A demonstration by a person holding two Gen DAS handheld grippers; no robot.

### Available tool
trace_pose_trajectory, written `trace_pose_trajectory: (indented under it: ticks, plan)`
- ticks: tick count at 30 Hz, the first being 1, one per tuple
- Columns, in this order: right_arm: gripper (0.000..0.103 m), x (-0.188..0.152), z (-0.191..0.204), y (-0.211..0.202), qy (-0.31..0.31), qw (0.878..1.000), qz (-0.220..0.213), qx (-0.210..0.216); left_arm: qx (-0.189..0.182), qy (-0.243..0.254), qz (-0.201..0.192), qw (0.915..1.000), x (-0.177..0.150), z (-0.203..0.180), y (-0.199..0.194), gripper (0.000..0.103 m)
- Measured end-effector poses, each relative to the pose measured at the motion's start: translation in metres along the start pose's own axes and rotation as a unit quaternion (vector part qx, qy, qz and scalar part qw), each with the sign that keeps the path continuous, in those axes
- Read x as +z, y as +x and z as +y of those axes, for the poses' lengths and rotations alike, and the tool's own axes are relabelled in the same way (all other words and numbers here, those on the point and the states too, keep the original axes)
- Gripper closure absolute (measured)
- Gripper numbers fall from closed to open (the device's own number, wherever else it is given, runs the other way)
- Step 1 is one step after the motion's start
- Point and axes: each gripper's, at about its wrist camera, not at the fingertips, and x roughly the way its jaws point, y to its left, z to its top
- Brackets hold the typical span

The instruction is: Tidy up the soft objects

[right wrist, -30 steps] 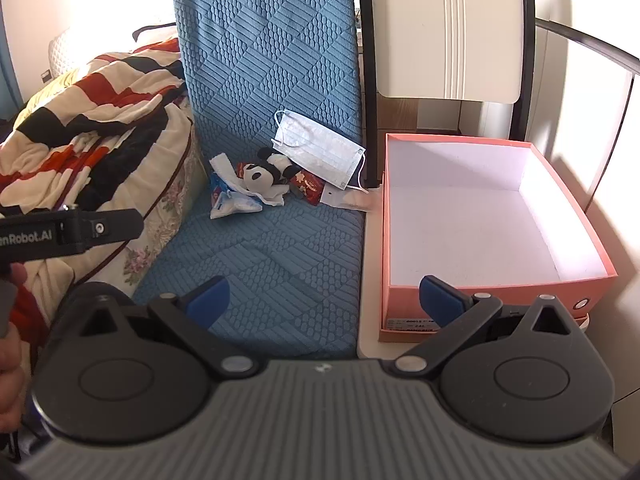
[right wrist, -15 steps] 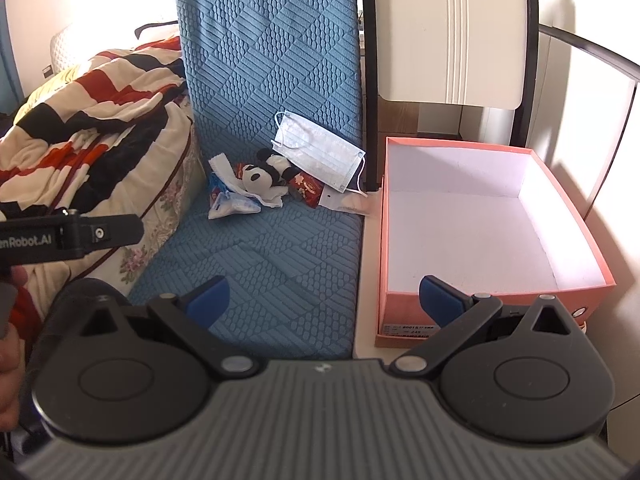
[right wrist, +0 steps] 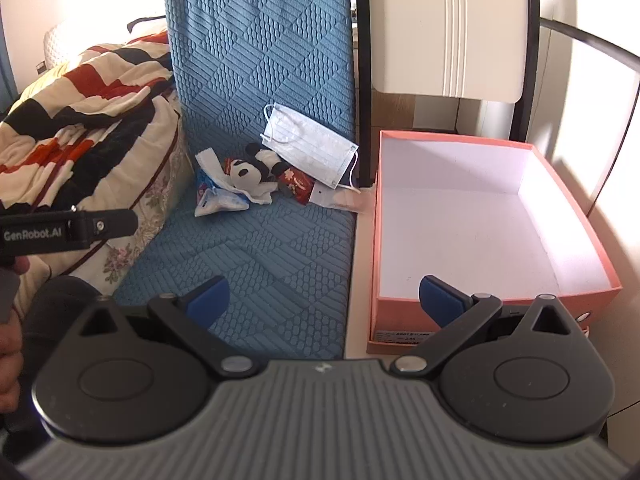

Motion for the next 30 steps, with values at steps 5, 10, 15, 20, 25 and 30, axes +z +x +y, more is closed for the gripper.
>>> trace_pose_trajectory:
  ticks: [5,10,15,20,25,30]
  plan:
    - [0.0,0.0,0.004,0.023,-0.005,1.0,0.003,0.002,0.006,0.003,-0.007,1.0,0.002,0.005,0.029,0.0]
    - [0.0,0.008,0.01,0.048,-0.015,1.0,-0.006,-0.01,0.006,-0.01,-0.002,0.9999,0.006,0.018,0.066,0.0]
    - [0.0,0.017,0.014,0.074,-0.043,0.998,-0.02,-0.032,0.013,-0.037,-0.009,0.9992,0.01,0.031,0.105,0.0]
    - [0.0,0.025,0.017,0.099,-0.059,0.998,-0.015,-0.029,0.018,-0.037,-0.001,0.9992,0.011,0.034,0.142,0.0]
    - [0.0,0.031,0.025,0.124,-0.082,0.996,-0.007,-0.033,0.009,-0.045,0.013,0.9989,0.013,0.038,0.172,0.0]
    - [0.0,0.039,0.028,0.147,-0.081,0.996,0.001,-0.038,0.017,-0.059,0.011,0.9981,0.021,0.044,0.191,0.0]
